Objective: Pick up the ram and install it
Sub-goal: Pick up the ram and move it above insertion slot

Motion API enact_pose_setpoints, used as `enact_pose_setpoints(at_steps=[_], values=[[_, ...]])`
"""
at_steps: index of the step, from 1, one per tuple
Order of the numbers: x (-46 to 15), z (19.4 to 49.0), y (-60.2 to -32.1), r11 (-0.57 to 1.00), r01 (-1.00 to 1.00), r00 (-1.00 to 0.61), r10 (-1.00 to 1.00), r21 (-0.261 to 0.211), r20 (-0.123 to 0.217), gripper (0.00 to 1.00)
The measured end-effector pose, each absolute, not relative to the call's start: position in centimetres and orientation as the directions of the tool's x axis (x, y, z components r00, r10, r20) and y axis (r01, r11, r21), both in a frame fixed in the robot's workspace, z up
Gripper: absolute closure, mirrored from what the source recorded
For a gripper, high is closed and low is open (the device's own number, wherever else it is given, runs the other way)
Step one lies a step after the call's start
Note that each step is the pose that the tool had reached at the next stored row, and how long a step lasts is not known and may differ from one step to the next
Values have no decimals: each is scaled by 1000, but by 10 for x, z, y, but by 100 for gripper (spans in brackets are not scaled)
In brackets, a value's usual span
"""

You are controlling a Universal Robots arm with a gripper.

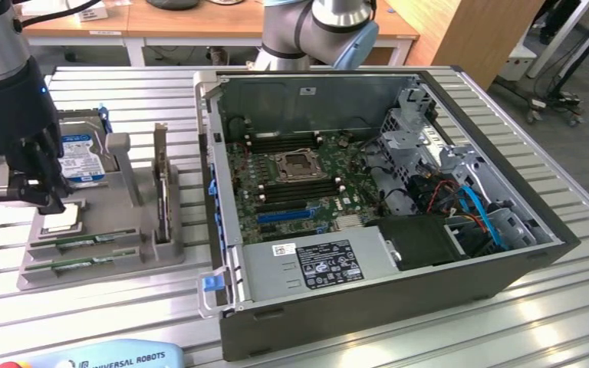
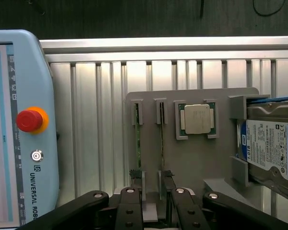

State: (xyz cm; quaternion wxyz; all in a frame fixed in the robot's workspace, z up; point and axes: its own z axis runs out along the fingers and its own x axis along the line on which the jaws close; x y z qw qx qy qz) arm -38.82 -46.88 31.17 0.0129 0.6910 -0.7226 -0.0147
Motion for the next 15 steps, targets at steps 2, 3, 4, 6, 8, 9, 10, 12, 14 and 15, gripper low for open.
enact_pose_setpoints(at_steps=[2,3,4,6,8,9,10,12,14,15], values=[[-388,311,-469,44,-998,-44,-999,39,-2,71],[-388,311,-469,44,-998,-44,-999,39,-2,71],[-388,310,-470,44,-998,-44,-999,39,-2,71],[-388,308,-470,44,-998,-44,-999,39,-2,71],[-388,305,-470,44,-998,-45,-999,39,-2,71],[-388,304,-470,44,-998,-44,-999,39,-2,71],[-388,302,-470,44,-998,-44,-999,39,-2,71],[-388,299,-470,44,-998,-45,-999,39,-2,71],[-388,296,-470,44,-998,-45,-999,39,-2,71],[-388,295,-470,44,-998,-44,-999,39,-2,71]])
